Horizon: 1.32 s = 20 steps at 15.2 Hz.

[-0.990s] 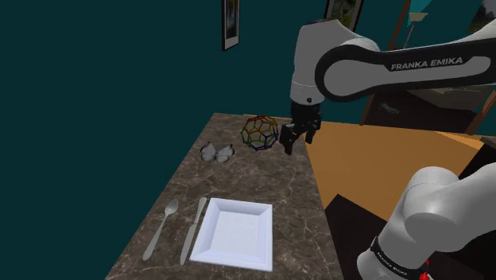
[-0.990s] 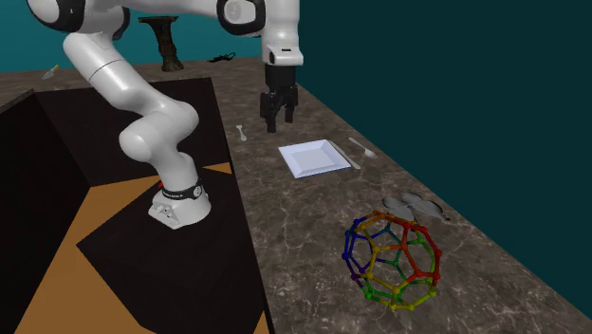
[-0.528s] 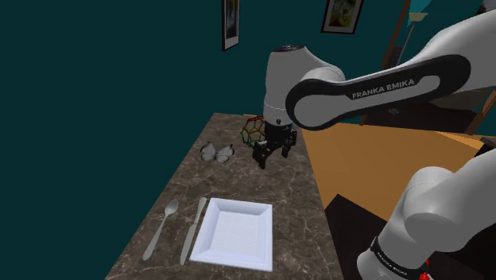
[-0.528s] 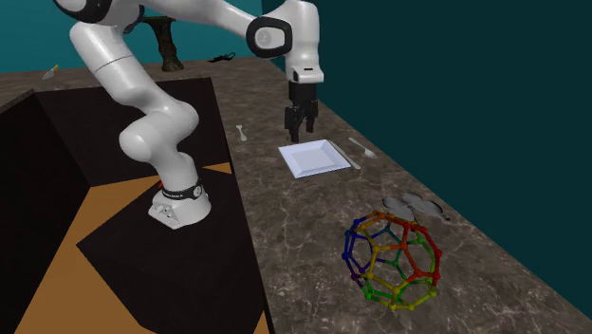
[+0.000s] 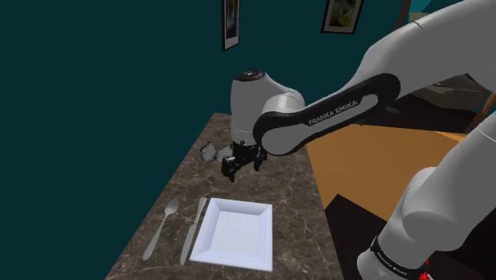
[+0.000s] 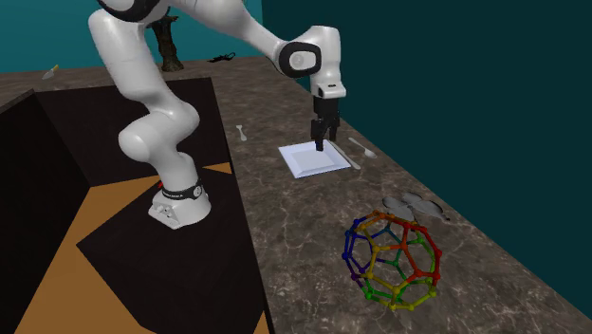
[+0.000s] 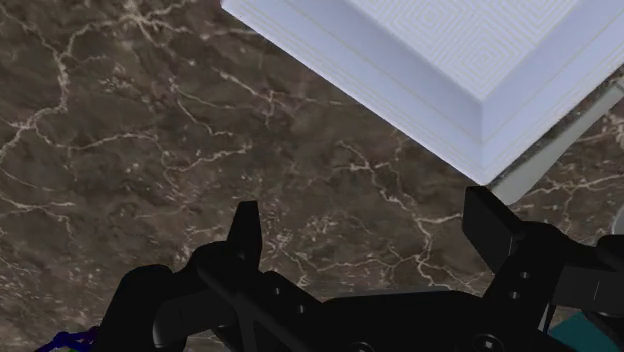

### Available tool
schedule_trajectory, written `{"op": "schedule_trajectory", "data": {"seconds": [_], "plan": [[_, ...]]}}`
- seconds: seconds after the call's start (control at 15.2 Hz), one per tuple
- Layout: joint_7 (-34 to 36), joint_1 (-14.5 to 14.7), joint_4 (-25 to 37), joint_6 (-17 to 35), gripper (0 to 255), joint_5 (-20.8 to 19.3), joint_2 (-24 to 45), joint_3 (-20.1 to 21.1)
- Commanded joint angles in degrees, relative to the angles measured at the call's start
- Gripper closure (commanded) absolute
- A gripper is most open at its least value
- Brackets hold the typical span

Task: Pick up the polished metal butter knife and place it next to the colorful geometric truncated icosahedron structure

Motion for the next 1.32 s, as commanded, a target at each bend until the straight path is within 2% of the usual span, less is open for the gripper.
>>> {"op": "schedule_trajectory", "data": {"seconds": [0.0,0.33,0.66,0.73,1.25], "plan": [[4.7,-0.3,2.3,2.2,0,-3.2,4.6,1.9],[16.0,0.8,10.2,4.9,0,-13.5,16.9,3.6],[25.3,5.1,20.3,4.9,0,-23.1,29.0,1.8],[26.5,5.9,22.1,4.7,0,-24.3,30.9,1.3],[28.5,6.7,22.1,8.4,0,-27.7,35.1,-0.7]]}}
